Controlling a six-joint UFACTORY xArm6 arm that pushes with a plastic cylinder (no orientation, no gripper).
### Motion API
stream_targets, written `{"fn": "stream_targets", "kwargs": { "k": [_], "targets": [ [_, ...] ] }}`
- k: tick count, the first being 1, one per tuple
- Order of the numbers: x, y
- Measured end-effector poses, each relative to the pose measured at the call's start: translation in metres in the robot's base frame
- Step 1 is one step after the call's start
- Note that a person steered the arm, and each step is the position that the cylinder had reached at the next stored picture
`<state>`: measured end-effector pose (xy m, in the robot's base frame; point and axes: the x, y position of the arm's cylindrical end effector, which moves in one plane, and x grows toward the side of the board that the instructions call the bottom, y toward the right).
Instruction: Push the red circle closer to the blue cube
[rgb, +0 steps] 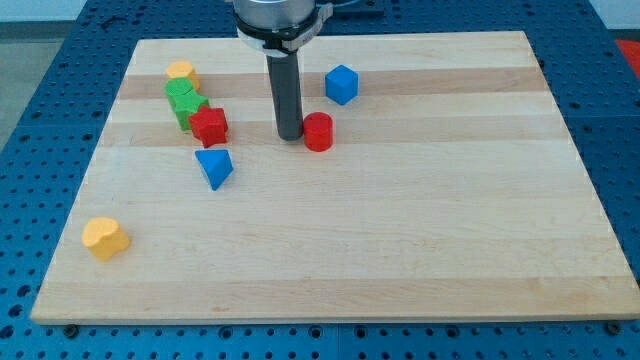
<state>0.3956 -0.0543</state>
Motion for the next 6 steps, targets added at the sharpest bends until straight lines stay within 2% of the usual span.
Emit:
{"fn": "stream_targets", "kwargs": {
  "k": [2,3,5,6],
  "targets": [
    [0.047,0.002],
    [0.028,0.014],
    [-0.04,0.014],
    [-0.041,0.014]
  ]
}}
